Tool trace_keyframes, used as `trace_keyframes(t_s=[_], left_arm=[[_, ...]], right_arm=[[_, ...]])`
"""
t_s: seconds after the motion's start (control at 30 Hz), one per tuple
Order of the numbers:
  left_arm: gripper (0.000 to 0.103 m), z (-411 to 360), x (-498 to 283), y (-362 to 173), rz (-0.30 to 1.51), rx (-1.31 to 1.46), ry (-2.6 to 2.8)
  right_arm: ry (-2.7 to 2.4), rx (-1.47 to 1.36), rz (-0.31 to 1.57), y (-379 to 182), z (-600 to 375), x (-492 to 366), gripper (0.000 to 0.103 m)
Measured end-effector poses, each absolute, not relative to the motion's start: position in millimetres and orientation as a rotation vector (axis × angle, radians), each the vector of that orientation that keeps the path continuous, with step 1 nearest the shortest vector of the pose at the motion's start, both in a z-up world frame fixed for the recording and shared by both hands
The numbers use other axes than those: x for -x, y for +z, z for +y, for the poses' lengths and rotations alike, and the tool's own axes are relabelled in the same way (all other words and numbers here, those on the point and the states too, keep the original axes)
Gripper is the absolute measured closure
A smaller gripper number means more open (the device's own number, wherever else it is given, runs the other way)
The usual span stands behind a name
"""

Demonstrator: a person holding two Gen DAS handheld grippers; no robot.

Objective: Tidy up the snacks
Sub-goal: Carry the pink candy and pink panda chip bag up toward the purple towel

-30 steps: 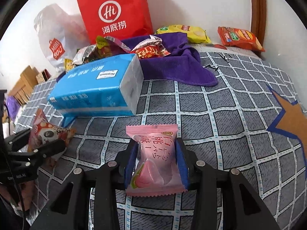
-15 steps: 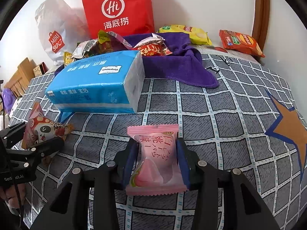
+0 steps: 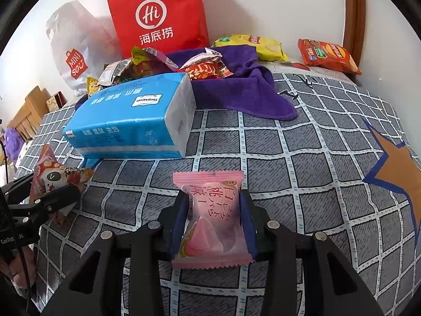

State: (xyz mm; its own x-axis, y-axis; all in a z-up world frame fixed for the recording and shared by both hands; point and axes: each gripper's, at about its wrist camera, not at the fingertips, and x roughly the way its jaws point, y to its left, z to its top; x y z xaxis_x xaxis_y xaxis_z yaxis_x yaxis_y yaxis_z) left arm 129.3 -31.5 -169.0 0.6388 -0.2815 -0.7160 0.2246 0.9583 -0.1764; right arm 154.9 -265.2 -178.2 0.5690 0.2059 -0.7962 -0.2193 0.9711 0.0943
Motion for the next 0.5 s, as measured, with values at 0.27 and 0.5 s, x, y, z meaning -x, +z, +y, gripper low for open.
trace_keyframes(t_s=[0.27, 0.5], left_arm=[[0.042, -26.4, -130.2, -167.9, 0.839, 0.084, -0.257], [0.046, -22.5, -119.4, -152.8, 0.851, 0.107, -0.279]], right_arm=[[0.246, 0.02, 0.93, -177.9, -264.4, -154.4, 0.065], [0.217, 0.011, 0.912, -174.9, -269.6, -151.6, 0.068]])
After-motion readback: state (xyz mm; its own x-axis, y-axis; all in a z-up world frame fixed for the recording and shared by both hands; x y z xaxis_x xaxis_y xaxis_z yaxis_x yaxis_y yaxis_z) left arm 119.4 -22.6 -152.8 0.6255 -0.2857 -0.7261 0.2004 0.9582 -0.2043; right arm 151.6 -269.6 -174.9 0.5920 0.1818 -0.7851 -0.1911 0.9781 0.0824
